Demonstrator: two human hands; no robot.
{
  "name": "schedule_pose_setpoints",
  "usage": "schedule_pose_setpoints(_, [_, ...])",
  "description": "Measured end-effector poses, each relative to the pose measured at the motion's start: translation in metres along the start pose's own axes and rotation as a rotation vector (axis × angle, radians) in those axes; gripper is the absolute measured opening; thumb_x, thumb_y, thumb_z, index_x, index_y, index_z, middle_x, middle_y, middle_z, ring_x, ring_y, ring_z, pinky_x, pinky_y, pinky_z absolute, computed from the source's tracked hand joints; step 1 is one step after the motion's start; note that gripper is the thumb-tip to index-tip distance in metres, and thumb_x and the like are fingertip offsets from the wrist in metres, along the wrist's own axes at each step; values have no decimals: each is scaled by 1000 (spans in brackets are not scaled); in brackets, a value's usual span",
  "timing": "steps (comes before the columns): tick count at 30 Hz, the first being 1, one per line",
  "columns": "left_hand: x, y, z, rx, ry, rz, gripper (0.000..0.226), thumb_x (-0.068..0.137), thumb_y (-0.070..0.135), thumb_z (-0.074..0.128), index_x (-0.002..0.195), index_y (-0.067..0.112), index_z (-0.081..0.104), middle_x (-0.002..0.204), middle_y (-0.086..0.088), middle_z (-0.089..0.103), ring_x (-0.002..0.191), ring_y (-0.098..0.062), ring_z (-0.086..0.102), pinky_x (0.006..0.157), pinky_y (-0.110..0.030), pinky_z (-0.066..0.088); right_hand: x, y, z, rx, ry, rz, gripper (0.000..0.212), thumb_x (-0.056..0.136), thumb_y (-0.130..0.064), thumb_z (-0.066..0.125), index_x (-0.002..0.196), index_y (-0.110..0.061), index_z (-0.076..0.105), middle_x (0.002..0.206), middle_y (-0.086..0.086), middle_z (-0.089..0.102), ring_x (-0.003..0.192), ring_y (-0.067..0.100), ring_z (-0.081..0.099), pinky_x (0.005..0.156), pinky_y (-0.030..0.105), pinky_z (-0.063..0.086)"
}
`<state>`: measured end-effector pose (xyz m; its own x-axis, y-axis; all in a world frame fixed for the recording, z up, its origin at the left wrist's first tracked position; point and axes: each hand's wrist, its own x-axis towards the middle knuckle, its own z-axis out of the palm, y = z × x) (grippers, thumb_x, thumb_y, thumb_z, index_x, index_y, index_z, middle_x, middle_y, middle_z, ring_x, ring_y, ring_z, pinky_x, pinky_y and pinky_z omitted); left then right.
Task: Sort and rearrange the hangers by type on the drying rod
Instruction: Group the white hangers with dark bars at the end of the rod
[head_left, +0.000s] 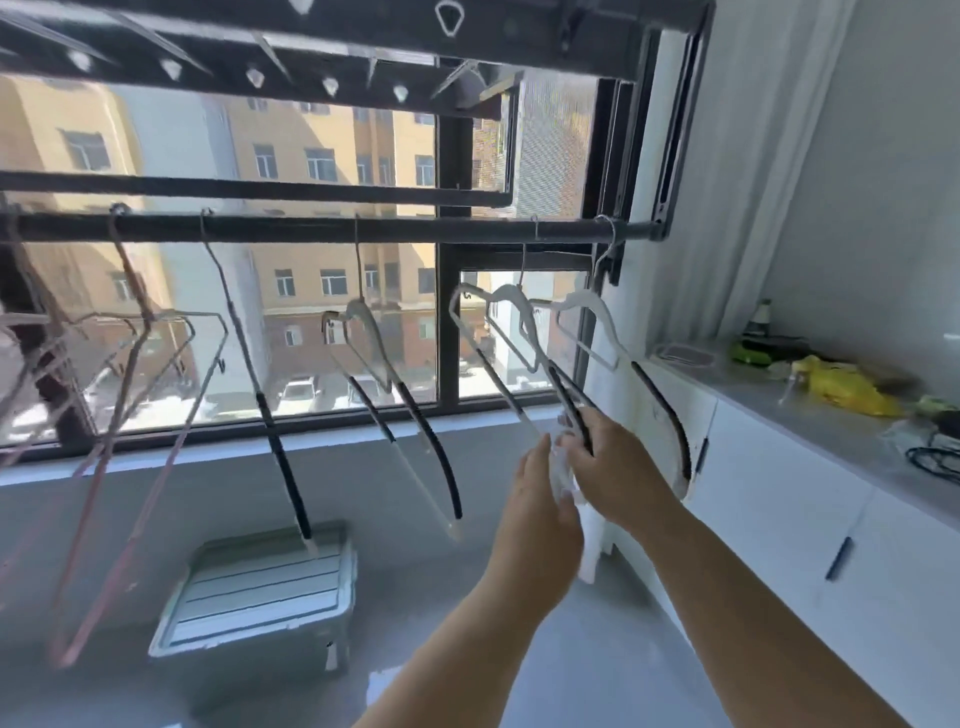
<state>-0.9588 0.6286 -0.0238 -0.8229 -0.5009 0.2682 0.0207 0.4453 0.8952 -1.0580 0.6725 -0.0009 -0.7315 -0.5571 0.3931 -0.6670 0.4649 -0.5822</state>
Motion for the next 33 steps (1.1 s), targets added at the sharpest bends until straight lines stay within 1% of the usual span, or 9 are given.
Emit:
schedule_pose_setpoints(5, [17,-7,22,-59,128,-38,61,88,-5,35,143,17,18,149,-2,26,136,-13,28,113,-26,23,16,1,-10,351,124,-34,24,99,-18,32,101,-8,54,85,1,70,65,11,69,68,27,54])
schedule_pose_setpoints(8, [23,-10,25,-43,155,-62,63,90,-1,36,145,18,13,152,0,20,136,-13,29,108,-20,24,43,-9,-15,397,175,-116,26,98,-14,33,108,-5,55,93,7,69,66,18,70,70,37,57])
schedule_pose_setpoints(11, [22,-15,21,-3,166,-99,65,91,2,37,146,20,8,154,1,15,121,-8,42,90,-11,30,65,-22,-6,461,97,-80,28,97,-9,32,112,-1,54,99,13,66,72,27,69,75,44,57])
schedule_pose_setpoints(15, [17,-31,14,54,194,-164,68,91,2,37,146,19,3,153,-4,16,139,-17,23,110,-24,21,53,-14,18,549,-71,44,28,97,-8,32,114,1,53,94,11,60,57,19,63,66,37,58])
schedule_pose_setpoints(18, [11,-44,6,76,223,-210,66,91,2,37,147,17,3,154,-7,17,140,-18,21,101,-13,16,23,16,30,499,-87,77,24,96,-12,38,109,-8,58,93,5,66,50,13,53,54,28,51])
schedule_pose_setpoints(23, [6,-71,-31,323,242,-387,62,96,19,40,144,1,6,150,-23,16,140,-32,15,115,-37,12,-33,75,18,627,-122,121,16,90,-18,55,82,-26,67,77,-3,73,37,6,32,39,20,31])
schedule_pose_setpoints(27, [7,-112,-77,593,178,-469,62,92,38,44,145,25,14,155,-8,10,142,-31,7,117,-48,5,-56,109,9,841,-283,221,15,89,-12,55,94,-11,69,77,7,74,33,8,25,36,16,20])
schedule_pose_setpoints(30, [0,-119,-96,702,83,-524,32,93,41,43,120,26,51,131,2,51,126,-28,37,111,-57,11,-63,122,13,873,-318,220,16,89,-8,54,96,-8,68,77,9,73,32,7,25,35,13,21])
schedule_pose_setpoints(33, [-15,-112,-107,677,-55,-513,24,96,33,40,100,18,59,84,8,59,85,-19,52,100,-46,29,-64,128,23,757,-226,217,13,88,-9,58,89,-15,70,78,6,72,44,8,44,41,14,37])
